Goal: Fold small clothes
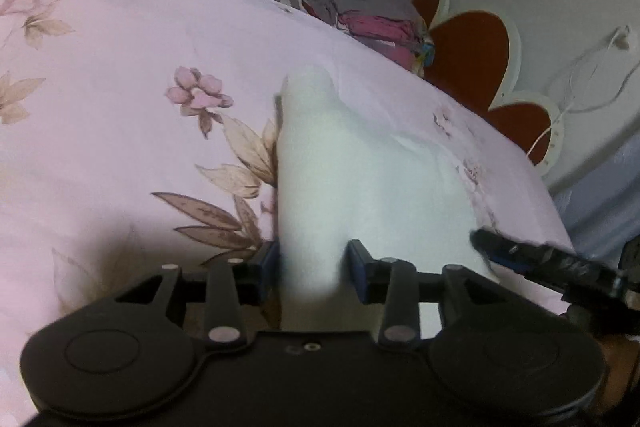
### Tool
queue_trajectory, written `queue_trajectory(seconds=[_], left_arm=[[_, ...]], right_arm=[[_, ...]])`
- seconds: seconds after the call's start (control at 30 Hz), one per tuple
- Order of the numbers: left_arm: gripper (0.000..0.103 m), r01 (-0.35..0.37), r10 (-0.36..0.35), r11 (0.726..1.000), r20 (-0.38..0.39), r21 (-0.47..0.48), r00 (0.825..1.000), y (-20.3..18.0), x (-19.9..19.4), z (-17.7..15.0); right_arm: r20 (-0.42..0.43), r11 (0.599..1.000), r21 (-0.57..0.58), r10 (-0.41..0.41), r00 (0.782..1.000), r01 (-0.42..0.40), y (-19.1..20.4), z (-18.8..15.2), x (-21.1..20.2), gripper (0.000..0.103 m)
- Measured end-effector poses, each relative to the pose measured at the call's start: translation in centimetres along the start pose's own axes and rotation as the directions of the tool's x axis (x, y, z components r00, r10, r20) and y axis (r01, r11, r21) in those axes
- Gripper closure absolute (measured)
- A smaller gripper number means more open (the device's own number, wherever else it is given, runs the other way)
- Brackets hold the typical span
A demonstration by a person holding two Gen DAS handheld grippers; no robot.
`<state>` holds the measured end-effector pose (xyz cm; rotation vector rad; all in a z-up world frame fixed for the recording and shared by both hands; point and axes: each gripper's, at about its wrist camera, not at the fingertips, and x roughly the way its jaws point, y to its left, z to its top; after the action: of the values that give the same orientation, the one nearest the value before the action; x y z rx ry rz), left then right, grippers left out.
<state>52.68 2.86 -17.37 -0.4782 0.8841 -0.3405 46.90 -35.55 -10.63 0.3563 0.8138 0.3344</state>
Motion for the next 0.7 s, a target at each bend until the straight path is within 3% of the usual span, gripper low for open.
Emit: queue_trajectory(seconds=[0.03, 0.17, 0.27, 0.43, 0.47, 0.5, 0.57, 0.63, 0.67, 0.7], left_arm=[[0.065, -0.003, 0.003, 1.000, 0.005, 0.019, 1.000, -0.4, -0.2, 0.4], [0.067, 0.002, -0.009, 0.997, 0.084, 0.082, 0.996, -0.5, -0.9, 3.1], [0.068, 0.009, -0.014, 0.998, 0.095, 0.058, 0.995, 0.6, 0.5, 5.5], [0.070, 0.122, -0.123, 0.992, 0.032, 0.034, 0.992, 1.4, 3.5, 7.6], [0.069, 0.141, -0.142, 0.989, 0.011, 0.037, 0.990, 1.3, 4.2, 7.5], [0.070, 0.147, -0.148, 0.987, 0.020, 0.066, 0.989, 1.1, 4.4, 7.3], [0.072, 0.127, -0.146, 0.972, 0.082, 0.198, 0.986, -0.1, 4.0, 6.5], [0.069, 0.059, -0.102, 0.943, 0.114, 0.328, 0.988, -1.3, 4.2, 5.5], [0.061, 0.005, -0.038, 0.931, 0.084, 0.364, 0.996, -1.6, 5.4, 5.0], [0.057, 0.000, -0.028, 0.937, 0.077, 0.349, 0.997, -1.4, 6.0, 4.7]], right_arm=[[-0.005, 0.999, -0.020, -0.041, 0.999, 0.041, 0.1, -0.2, 0.2, 0.064], [0.069, 0.999, 0.051, -0.022, 0.997, 0.018, -0.8, 1.4, -0.8, 0.064], [0.024, 0.998, 0.056, -0.012, 1.000, 0.010, -0.9, 3.5, 1.2, 0.064], [-0.022, 0.999, 0.040, -0.013, 1.000, 0.014, -0.4, 4.5, 5.4, 0.064], [-0.019, 1.000, 0.029, -0.009, 1.000, 0.009, -0.3, 4.4, 5.8, 0.069], [-0.002, 1.000, 0.018, 0.004, 1.000, -0.004, -0.3, 4.1, 5.9, 0.098], [0.066, 0.999, -0.041, 0.027, 0.997, -0.024, -0.2, 3.5, 5.2, 0.098], [0.155, 0.994, -0.107, 0.034, 0.987, -0.017, 0.1, 2.6, 3.9, 0.098], [0.149, 0.992, -0.126, 0.008, 0.989, 0.011, 0.1, 2.2, 4.2, 0.098], [0.102, 0.987, -0.146, -0.045, 0.994, 0.059, 0.1, 1.9, 5.3, 0.098]])
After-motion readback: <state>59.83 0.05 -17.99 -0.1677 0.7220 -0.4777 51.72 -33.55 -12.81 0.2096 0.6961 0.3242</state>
